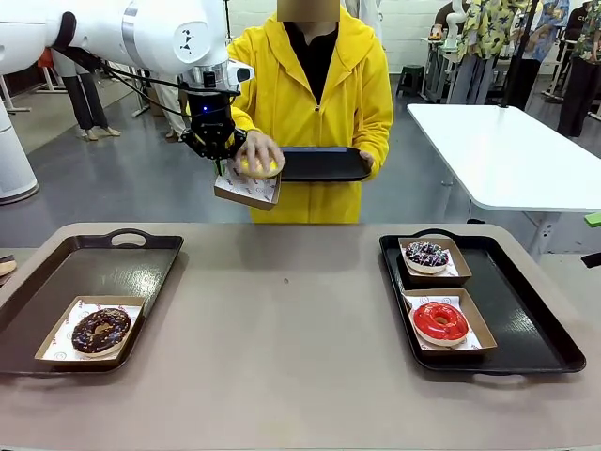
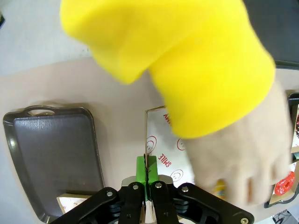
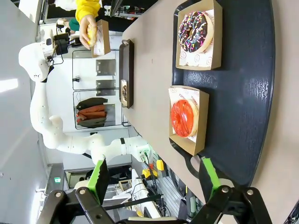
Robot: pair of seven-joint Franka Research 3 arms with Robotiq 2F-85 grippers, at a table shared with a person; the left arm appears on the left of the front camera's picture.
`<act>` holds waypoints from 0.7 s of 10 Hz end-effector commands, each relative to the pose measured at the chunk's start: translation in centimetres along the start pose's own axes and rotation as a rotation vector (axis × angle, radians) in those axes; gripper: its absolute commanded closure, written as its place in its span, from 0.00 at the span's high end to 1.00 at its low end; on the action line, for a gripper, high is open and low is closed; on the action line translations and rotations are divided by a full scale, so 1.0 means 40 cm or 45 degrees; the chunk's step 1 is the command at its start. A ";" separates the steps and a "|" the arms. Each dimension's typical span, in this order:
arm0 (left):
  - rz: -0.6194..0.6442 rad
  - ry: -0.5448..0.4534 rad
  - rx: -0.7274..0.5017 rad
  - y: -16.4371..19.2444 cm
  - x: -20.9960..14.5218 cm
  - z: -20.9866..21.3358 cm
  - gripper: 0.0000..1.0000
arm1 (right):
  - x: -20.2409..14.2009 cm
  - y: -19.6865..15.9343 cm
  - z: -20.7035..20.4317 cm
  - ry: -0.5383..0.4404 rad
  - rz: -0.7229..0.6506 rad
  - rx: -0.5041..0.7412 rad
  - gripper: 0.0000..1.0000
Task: Individually package the donuts and arrange them on the tray.
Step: Place the picked Paper togo box on the Handle tray.
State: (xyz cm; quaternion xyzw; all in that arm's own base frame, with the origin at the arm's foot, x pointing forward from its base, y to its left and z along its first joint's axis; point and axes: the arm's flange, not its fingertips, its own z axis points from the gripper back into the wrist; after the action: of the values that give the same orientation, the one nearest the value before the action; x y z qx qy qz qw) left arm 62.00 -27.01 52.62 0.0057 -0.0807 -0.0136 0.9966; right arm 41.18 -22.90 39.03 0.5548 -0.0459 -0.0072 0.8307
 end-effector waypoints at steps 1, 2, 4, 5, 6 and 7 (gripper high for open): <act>-0.005 -0.008 -0.001 0.003 -0.001 0.006 0.00 | -0.009 0.004 -0.005 -0.003 0.001 0.004 1.00; -0.005 -0.008 -0.001 0.003 -0.001 0.006 0.00 | -0.009 0.004 -0.005 -0.003 0.001 0.004 1.00; -0.005 -0.008 -0.001 0.003 -0.001 0.006 0.00 | -0.009 0.004 -0.005 -0.003 0.001 0.004 1.00; -0.005 -0.008 -0.001 0.003 -0.001 0.006 0.00 | -0.009 0.004 -0.005 -0.003 0.001 0.004 1.00; -0.005 -0.008 -0.001 0.003 -0.001 0.006 0.00 | -0.009 0.004 -0.005 -0.003 0.001 0.004 1.00; -0.005 -0.008 -0.001 0.003 -0.001 0.006 0.00 | -0.009 0.004 -0.005 -0.003 0.001 0.004 1.00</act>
State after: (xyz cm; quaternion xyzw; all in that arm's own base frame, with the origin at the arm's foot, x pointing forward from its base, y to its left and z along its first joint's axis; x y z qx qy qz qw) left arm 62.00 -27.02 52.62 0.0057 -0.0807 -0.0136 0.9966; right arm 41.18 -22.90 39.03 0.5548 -0.0459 -0.0073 0.8307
